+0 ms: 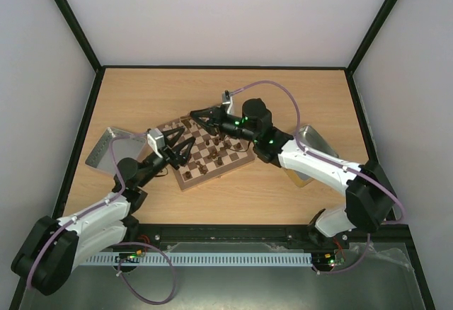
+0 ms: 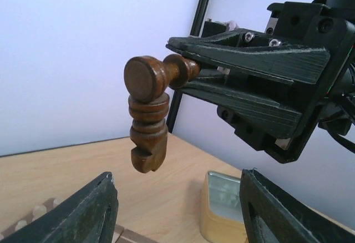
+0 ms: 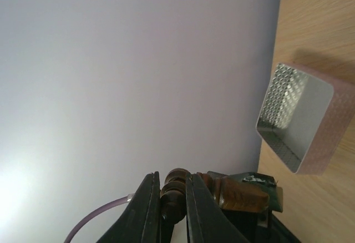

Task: Set up the chess pieces on the board
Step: Pick up the chess piece from the chessboard.

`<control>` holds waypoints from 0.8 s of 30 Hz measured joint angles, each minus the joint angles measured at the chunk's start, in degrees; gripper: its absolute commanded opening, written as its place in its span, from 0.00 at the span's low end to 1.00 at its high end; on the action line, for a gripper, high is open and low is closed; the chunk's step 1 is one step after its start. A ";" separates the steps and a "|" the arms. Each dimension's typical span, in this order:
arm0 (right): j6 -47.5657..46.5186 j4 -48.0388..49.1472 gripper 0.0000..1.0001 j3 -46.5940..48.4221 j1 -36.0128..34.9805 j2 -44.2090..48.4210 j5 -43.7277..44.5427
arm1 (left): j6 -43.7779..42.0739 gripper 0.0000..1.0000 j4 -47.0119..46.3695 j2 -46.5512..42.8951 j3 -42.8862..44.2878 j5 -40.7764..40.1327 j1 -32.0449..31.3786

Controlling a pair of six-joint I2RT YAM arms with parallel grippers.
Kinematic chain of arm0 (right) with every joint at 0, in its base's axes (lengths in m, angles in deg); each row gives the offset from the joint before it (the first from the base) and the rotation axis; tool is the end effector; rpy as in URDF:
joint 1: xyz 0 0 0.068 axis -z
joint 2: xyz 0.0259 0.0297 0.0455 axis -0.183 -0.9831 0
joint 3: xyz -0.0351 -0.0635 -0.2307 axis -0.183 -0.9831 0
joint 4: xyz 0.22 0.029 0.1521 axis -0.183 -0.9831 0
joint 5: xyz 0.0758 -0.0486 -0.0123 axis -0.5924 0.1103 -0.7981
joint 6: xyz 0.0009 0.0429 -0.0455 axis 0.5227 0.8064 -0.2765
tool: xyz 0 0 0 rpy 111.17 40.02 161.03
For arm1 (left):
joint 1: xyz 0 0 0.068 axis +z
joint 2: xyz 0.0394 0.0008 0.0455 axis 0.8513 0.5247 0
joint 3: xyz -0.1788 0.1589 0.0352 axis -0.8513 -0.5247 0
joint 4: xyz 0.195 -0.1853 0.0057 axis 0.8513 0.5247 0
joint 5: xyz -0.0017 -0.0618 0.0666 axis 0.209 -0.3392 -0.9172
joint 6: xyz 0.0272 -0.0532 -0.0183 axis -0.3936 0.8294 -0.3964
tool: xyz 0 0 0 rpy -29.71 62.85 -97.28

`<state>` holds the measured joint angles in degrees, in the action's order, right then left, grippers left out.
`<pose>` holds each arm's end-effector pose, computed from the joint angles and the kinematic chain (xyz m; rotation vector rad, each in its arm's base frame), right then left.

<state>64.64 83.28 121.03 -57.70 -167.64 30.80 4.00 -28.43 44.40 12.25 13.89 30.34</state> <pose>0.2284 0.2832 0.2941 -0.0008 2.0553 2.0061 0.1832 -0.1155 0.2055 0.3910 1.2437 -0.9424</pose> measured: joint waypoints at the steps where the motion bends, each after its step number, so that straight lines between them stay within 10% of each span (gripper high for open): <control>1: 0.35 0.44 0.09 -0.07 0.00 0.17 -0.46 | -0.52 0.61 -1.07 0.22 0.02 0.04 0.00; 15: 3.34 2.71 0.09 -2.38 0.00 2.05 -2.89 | -3.08 0.51 -8.37 5.42 1.64 -0.35 0.00; 24: 3.82 2.69 0.09 -2.75 0.00 2.25 -2.99 | -5.22 0.23 -8.57 6.08 3.96 0.92 0.00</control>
<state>68.47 85.97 118.28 -57.70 -165.39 27.81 -1.22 -36.99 50.48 16.20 14.81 30.34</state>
